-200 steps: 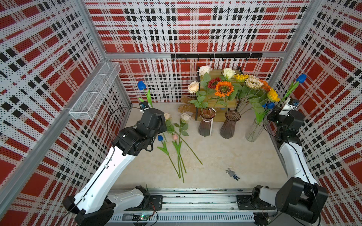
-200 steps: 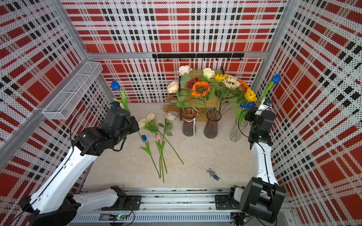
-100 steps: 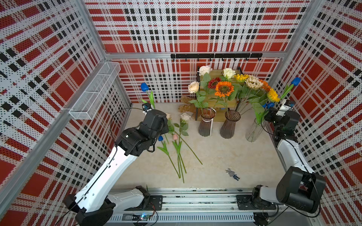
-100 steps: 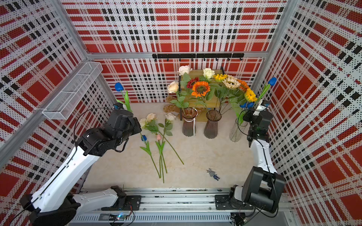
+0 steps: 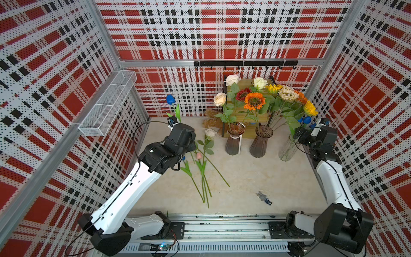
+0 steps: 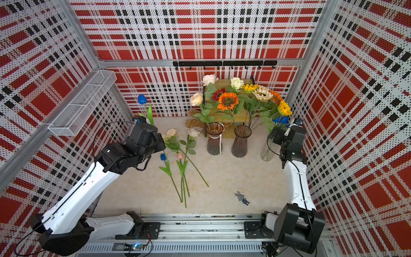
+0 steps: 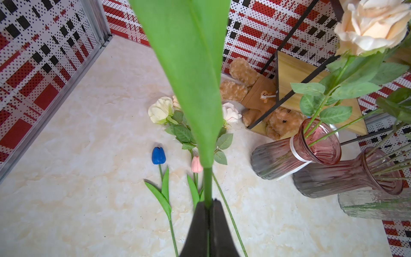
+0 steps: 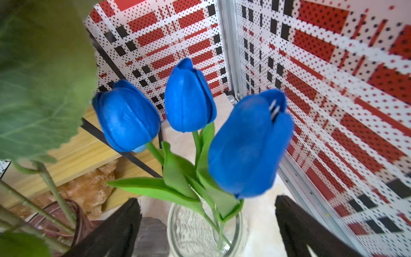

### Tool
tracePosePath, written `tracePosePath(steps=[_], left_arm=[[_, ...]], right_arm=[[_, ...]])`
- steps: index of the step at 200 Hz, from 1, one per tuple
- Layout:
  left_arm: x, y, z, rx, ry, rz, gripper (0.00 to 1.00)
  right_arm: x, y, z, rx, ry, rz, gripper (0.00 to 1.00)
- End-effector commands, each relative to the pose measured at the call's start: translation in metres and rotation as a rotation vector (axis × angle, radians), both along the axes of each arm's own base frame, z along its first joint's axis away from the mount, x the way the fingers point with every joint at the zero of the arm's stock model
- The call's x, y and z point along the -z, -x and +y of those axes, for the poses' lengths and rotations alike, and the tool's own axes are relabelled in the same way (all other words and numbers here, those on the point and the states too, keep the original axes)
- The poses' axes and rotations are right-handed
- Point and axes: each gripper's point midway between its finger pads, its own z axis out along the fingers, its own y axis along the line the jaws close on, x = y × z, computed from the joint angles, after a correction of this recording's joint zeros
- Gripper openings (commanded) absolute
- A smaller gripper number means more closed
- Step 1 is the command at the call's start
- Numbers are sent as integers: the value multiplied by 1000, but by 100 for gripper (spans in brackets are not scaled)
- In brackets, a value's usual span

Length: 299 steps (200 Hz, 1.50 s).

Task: Arrange the flowers in different vases according to their variety
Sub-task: Insert the flower into the vase, then pick up the flower at the center of the board.

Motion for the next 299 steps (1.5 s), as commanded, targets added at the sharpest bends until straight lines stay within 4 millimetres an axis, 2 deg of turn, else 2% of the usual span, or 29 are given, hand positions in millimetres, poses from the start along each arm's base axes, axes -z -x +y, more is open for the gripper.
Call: tracePosePath(steps=[1,13,20,30,31,33,53,76,105,134,156,176,198,225,267,299], left_arm=[[-12,-3,-8,31,11,-29,0],[-12,-4,-12,46,10,-32,0],[-12,-5,-16,60,13,-35,0],[-12,-6,-28,117,34,-38,0],[-12,-6,-31,128,37,-38,0],[-12,-7,-34,147,44,-40,0],[-12,-5,-81,360,142,-58,0],[-22,3,-121,540,291,-135,0],[-38,13,-149,664,349,-213,0],[-40,19,-174,754,366,-233,0],[-39,18,-186,779,368,-237,0],[-37,16,-191,787,366,-237,0],[-34,13,-193,786,359,-237,0],[-32,11,-197,788,363,-232,0],[-30,10,-200,790,367,-230,0],[-21,8,-196,772,344,-224,0]], right_arm=[[21,33,2,66,-66,184,100],[24,43,5,69,-89,215,100],[16,45,6,69,-82,193,100],[19,52,9,69,-88,202,100],[24,55,19,31,-137,216,100],[29,59,25,15,-162,233,100],[34,77,62,-95,-250,201,100],[15,89,113,-265,-284,124,100],[0,93,188,-517,-281,116,100],[-19,95,263,-754,-265,54,96],[-21,93,310,-879,-257,62,91],[-33,95,345,-969,-261,26,89],[-41,96,365,-1017,-267,8,87],[-42,98,378,-1046,-271,11,83],[-48,99,389,-1069,-277,-6,79],[-53,99,387,-1063,-260,-19,78]])
